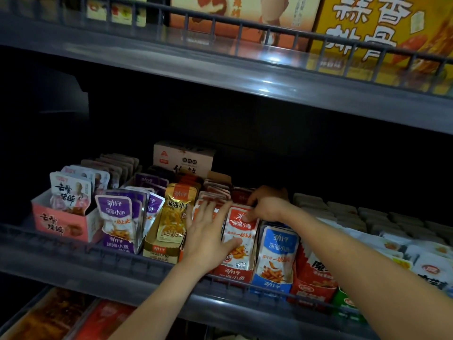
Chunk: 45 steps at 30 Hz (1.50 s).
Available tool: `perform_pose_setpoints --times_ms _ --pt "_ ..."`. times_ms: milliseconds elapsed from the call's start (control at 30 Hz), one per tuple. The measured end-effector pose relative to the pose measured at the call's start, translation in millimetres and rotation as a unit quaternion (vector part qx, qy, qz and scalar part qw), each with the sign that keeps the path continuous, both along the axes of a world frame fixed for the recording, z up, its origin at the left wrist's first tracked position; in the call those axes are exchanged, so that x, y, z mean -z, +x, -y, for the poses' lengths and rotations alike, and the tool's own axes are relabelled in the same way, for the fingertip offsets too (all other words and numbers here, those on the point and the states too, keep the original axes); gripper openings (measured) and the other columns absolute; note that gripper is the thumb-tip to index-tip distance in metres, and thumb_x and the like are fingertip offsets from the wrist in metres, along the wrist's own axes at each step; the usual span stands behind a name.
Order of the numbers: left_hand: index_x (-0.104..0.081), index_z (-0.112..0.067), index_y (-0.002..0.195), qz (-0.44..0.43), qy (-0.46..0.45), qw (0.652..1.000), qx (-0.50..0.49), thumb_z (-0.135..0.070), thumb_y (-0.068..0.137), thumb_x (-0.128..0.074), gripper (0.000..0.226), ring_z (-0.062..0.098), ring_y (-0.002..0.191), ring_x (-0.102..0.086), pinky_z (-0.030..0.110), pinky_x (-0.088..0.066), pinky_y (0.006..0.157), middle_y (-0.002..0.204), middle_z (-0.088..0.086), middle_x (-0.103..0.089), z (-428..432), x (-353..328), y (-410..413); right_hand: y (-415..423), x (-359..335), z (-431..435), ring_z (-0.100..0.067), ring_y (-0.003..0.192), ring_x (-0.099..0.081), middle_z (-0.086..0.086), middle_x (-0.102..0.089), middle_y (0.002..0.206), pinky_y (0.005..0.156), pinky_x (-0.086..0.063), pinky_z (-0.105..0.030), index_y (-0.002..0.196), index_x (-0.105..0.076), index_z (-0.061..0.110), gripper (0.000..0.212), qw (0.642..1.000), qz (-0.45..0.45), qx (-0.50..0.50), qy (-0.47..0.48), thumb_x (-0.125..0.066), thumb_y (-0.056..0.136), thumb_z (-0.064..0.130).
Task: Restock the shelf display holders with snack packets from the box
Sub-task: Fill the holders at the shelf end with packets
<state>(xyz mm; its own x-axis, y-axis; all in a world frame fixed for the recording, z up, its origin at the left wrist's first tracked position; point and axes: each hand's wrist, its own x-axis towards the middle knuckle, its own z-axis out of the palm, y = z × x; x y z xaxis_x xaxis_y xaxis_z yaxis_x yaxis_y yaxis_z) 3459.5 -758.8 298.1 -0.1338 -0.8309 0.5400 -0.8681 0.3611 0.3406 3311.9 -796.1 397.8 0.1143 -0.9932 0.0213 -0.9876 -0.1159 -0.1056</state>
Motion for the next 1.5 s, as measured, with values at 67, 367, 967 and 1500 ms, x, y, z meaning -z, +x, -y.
perform_pose_setpoints --times_ms 67,367,967,1500 --pt "-0.005 -0.03 0.151 0.043 -0.003 0.999 -0.014 -0.07 0.079 -0.052 0.095 0.022 0.146 -0.005 0.046 0.016 0.113 0.157 0.005 -0.019 -2 1 -2 1 0 3 -0.018 0.109 -0.055 0.004 -0.063 0.11 0.104 -0.036 -0.037 0.1 -0.07 0.025 0.03 0.999 -0.037 -0.001 -0.033 -0.073 0.077 0.045" --pt "0.007 -0.022 0.151 0.095 0.04 0.994 -0.028 -0.081 0.076 -0.036 0.104 0.022 0.147 0.008 0.056 0.014 0.112 0.16 0.004 -0.003 -5 1 -1 6 -1 22 -0.022 0.125 -0.039 0.008 -0.056 0.123 0.104 -0.025 -0.046 0.092 -0.07 0.031 0.018 0.983 -0.113 0.049 -0.135 -0.069 0.08 0.043" --pt "-0.018 -0.025 0.144 0.189 0.036 0.978 -0.082 -0.052 0.071 -0.072 0.095 0.031 0.132 -0.021 0.048 -0.011 0.11 0.138 0.011 -0.029 10 -22 -15 -7 -5 11 -0.017 0.117 -0.051 0.003 -0.053 0.129 0.097 -0.04 -0.03 0.127 -0.052 0.027 0.055 0.998 0.056 0.002 -0.001 -0.075 0.077 0.032" --pt "-0.024 -0.022 0.139 0.166 0.025 0.977 -0.133 -0.06 0.078 -0.063 0.083 0.032 0.134 -0.023 0.048 -0.012 0.112 0.139 0.012 -0.03 10 -18 -23 -10 6 26 -0.021 0.114 -0.053 0.004 -0.059 0.12 0.105 -0.034 -0.044 0.114 -0.059 0.034 0.03 0.998 -0.047 -0.014 -0.047 -0.054 0.089 0.05"
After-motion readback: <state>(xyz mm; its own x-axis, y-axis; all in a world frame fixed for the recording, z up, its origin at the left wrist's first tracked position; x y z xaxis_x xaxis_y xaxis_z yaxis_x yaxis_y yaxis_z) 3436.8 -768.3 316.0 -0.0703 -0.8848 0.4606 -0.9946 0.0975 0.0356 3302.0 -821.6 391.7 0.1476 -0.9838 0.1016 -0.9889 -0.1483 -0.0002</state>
